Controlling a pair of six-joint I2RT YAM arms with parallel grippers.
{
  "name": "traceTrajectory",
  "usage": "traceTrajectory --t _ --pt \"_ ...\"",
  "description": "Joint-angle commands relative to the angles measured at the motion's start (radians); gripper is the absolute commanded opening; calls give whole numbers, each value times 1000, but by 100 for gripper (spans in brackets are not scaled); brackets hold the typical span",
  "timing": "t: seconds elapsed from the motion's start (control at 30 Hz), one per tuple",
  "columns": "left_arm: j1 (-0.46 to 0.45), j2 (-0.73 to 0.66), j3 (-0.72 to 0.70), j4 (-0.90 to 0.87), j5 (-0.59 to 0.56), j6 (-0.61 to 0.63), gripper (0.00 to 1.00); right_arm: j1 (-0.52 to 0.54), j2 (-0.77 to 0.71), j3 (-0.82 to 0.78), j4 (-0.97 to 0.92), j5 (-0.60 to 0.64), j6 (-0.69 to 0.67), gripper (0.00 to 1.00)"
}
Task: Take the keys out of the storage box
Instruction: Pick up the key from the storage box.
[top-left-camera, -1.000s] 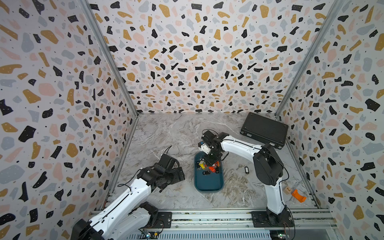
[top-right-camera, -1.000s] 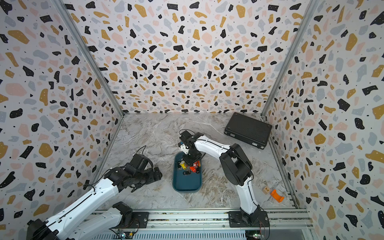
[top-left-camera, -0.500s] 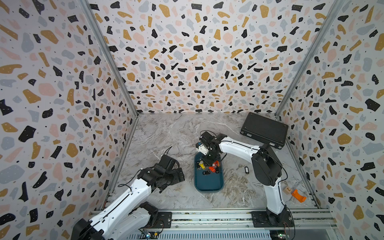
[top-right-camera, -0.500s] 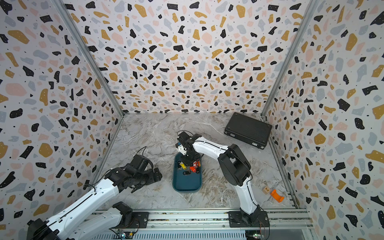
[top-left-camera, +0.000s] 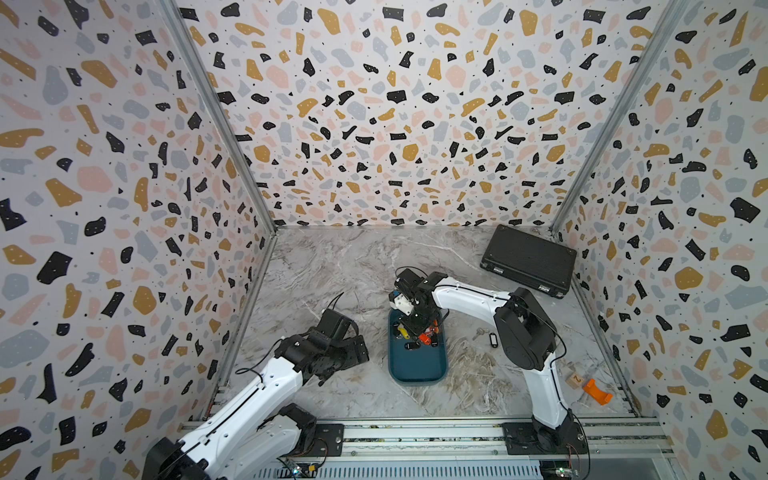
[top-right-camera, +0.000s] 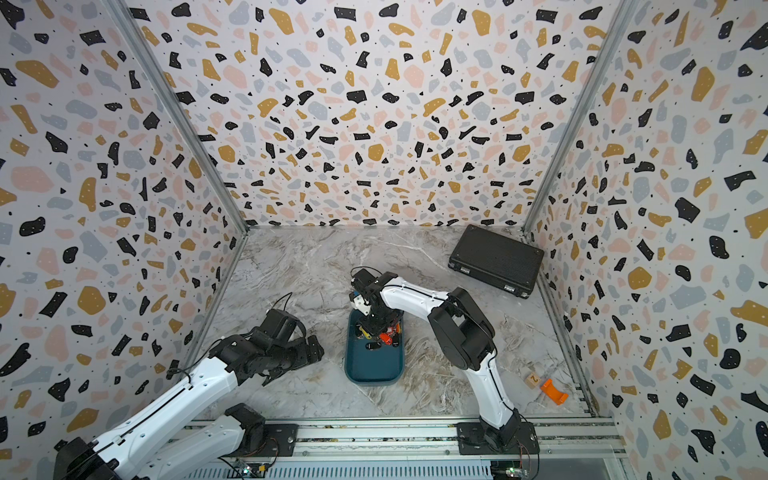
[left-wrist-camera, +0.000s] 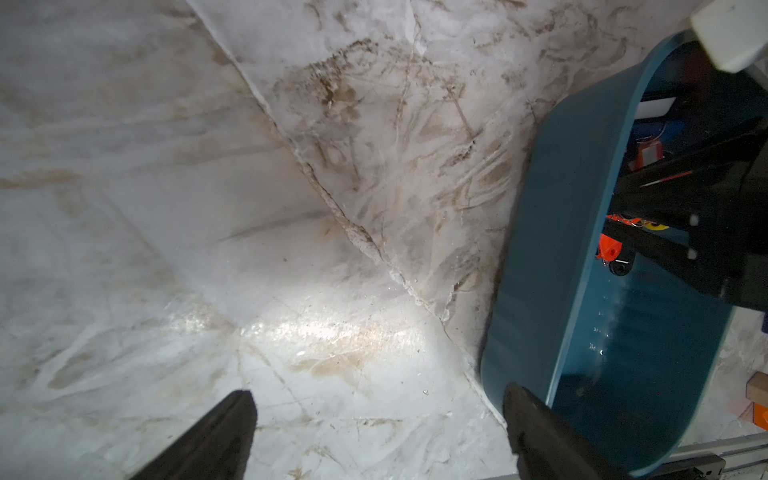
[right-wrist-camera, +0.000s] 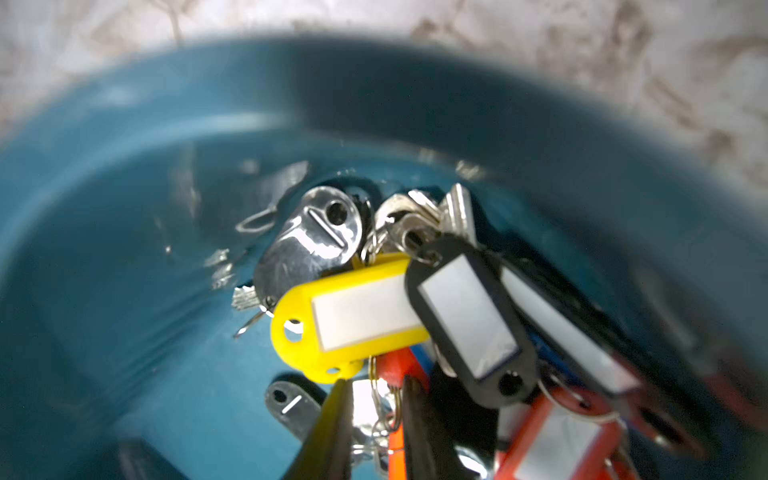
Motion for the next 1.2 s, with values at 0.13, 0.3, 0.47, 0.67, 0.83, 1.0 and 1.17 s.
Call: traceTrajectory --t 0.13,0.3,0.47,0.67,0.83,1.0,1.17 --pt "5 -7 -14 8 0 -2 97 6 -49 19 -27 26 35 0" --pt "5 -11 -9 0 -3 1 97 5 -165 -52 5 -40 93 0" --pt "5 -17 -14 6 2 -5 97 6 -281 -106 3 -67 144 0" --pt "5 -24 -9 -3 12 -10 96 3 -364 -99 -14 -95 177 0" --pt "5 -37 16 -33 5 1 95 -33 -428 -95 -41 -61 212 0" --pt "5 -25 76 -103 -37 3 98 -190 -532 -203 -75 17 261 0" --pt "5 16 128 -135 -37 10 100 -381 -619 -356 -77 70 297 0"
